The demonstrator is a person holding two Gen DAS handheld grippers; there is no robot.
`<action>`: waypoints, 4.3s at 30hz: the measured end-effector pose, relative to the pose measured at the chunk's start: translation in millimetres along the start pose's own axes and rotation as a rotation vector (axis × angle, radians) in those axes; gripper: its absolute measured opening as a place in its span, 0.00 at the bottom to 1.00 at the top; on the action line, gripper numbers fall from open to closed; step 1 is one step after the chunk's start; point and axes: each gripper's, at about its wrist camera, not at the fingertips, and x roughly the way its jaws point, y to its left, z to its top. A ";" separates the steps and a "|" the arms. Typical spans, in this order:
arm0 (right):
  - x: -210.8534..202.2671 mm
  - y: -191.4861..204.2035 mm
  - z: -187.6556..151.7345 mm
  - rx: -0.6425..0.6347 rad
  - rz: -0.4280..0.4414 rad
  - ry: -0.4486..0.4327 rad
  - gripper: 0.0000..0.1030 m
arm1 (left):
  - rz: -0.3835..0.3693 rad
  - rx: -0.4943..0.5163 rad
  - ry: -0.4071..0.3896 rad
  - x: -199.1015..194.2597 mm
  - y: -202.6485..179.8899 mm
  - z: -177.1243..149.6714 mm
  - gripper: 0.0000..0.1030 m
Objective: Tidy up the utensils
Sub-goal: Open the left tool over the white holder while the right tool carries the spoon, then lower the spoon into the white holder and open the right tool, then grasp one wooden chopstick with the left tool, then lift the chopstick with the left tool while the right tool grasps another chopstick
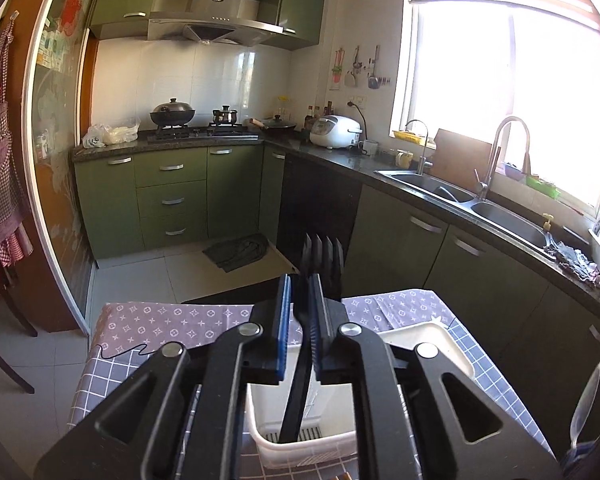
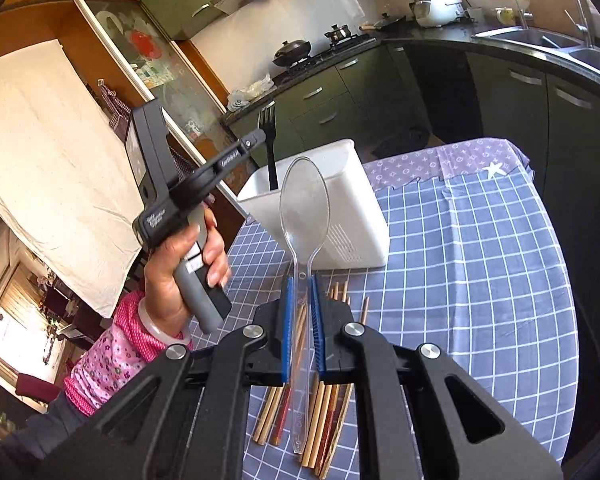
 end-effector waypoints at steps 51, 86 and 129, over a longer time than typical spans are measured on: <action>81.9 32.2 46.9 -0.289 -0.314 -0.283 0.36 | -0.028 -0.028 0.255 -134.8 39.8 -69.3 0.30; 65.8 -65.2 -73.6 -0.053 -0.288 0.095 0.44 | 0.033 -0.040 0.841 7.9 11.7 -156.7 0.19; 153.6 -18.8 -88.7 -0.212 -0.342 0.310 0.24 | 0.026 0.039 0.294 -151.4 21.5 -94.1 0.06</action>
